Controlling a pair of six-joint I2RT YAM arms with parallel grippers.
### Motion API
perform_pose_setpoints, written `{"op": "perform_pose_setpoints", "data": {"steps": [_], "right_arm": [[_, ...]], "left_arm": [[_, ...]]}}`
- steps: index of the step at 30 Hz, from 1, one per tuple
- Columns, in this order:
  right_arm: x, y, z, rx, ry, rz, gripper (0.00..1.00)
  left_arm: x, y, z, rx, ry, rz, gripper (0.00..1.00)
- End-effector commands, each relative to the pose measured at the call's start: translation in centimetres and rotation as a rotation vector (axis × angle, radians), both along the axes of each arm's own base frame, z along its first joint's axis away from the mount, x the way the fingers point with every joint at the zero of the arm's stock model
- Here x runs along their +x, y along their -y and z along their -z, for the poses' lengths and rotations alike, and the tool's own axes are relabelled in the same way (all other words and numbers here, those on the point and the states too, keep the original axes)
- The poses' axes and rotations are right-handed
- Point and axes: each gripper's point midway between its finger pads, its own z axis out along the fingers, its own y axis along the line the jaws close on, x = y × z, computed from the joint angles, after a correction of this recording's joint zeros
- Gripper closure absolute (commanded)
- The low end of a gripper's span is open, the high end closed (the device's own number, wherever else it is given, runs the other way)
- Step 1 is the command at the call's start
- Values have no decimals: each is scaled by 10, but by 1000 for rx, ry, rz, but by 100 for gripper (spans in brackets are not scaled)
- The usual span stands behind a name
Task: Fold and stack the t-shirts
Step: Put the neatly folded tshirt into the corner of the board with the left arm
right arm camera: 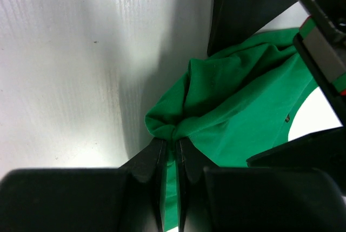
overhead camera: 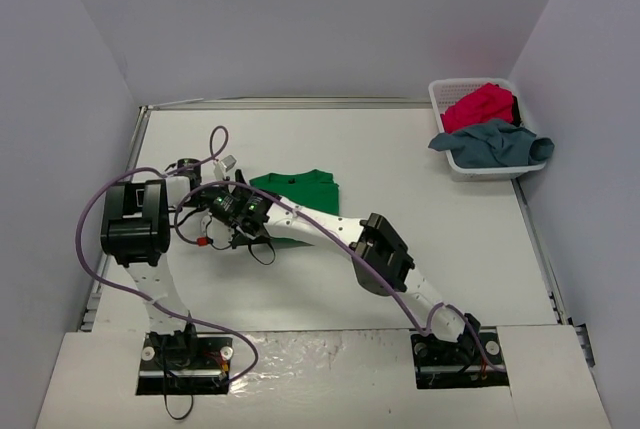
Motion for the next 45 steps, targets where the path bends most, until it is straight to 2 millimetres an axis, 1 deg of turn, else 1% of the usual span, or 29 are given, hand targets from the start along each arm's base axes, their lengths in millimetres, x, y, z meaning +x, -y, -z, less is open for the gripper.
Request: {"op": "perform_pose_setpoints", "data": {"steps": [1, 13, 14, 15, 16, 17, 18, 19, 21, 23, 24, 25, 26, 27, 28, 29, 30, 31, 33, 34, 35, 36, 37, 38, 39, 40, 41, 42, 45], "right_arm": [[8, 7, -7, -36, 29, 7, 100], [18, 11, -6, -40, 31, 26, 100], [19, 12, -5, -42, 28, 27, 100], [19, 13, -2, -48, 27, 29, 100], [21, 14, -2, -50, 26, 31, 100], [21, 14, -1, -51, 25, 34, 100], [21, 15, -1, -54, 25, 34, 100], [21, 16, 0, -56, 19, 34, 100], [21, 17, 1, -58, 15, 34, 100], [19, 17, 2, -63, 10, 30, 100], [18, 18, 4, -70, 4, 28, 100], [16, 19, 5, -77, 0, 21, 95], [13, 19, 7, -79, -10, 16, 83], [11, 21, 8, -90, -22, 9, 65], [6, 21, 7, -90, -37, -2, 31], [-4, 20, 10, -90, -71, -25, 14], [-13, 22, 11, -101, -101, -47, 0], [-20, 23, 1, -81, -120, -63, 0], [-44, 35, 5, -86, -209, -98, 0], [-49, 39, -15, -52, -213, -108, 0], [-62, 59, -7, -95, -256, -115, 0], [-70, 68, -8, -97, -286, -129, 0], [-76, 77, -29, -66, -279, -149, 0], [-82, 89, -31, -78, -295, -163, 0], [-88, 115, -19, -135, -321, -157, 0], [-86, 126, -34, -112, -299, -170, 0], [-82, 137, -35, -110, -302, -154, 0], [-67, 159, -38, -91, -317, -92, 0], [-44, 191, -41, -66, -363, 30, 0]], "left_arm": [[-2, 1, -1, 2, 5, 31, 6], [-7, 14, 9, -32, -35, 80, 5], [-13, 24, 9, -35, -41, 117, 4], [-17, 25, 10, -39, -51, 132, 1], [-16, 28, 8, -44, -42, 148, 4], [-17, 29, 10, -45, -52, 157, 21], [-20, 29, 11, -48, -59, 168, 30], [-18, 29, 12, -49, -58, 172, 50], [-19, 27, 14, -44, -57, 180, 77], [-16, 25, 14, -38, -45, 182, 97], [-17, 25, 13, -37, -50, 182, 98], [-16, 23, 13, -37, -48, 177, 98], [-15, 22, 13, -31, -46, 175, 97], [-15, 22, 12, -29, -43, 174, 98], [-14, 21, 12, -27, -40, 171, 98], [-13, 19, 12, -26, -38, 166, 98], [-13, 18, 12, -26, -41, 163, 98], [-12, 17, 12, -27, -40, 159, 98], [-12, 17, 11, -30, -40, 160, 98], [-7, 7, 11, -31, -38, 128, 98], [-5, 4, 11, -32, -36, 120, 98], [-5, 2, 12, -31, -39, 116, 98], [-4, 0, 13, -28, -37, 111, 98], [-5, -2, 14, -26, -41, 110, 98], [-2, -5, 13, -19, -40, 104, 98], [-4, -8, 14, -13, -27, 115, 98], [-3, -10, 14, -3, -25, 115, 97], [2, -15, 15, 26, 4, 121, 98], [6, -23, 12, 49, 5, 124, 97]]}}
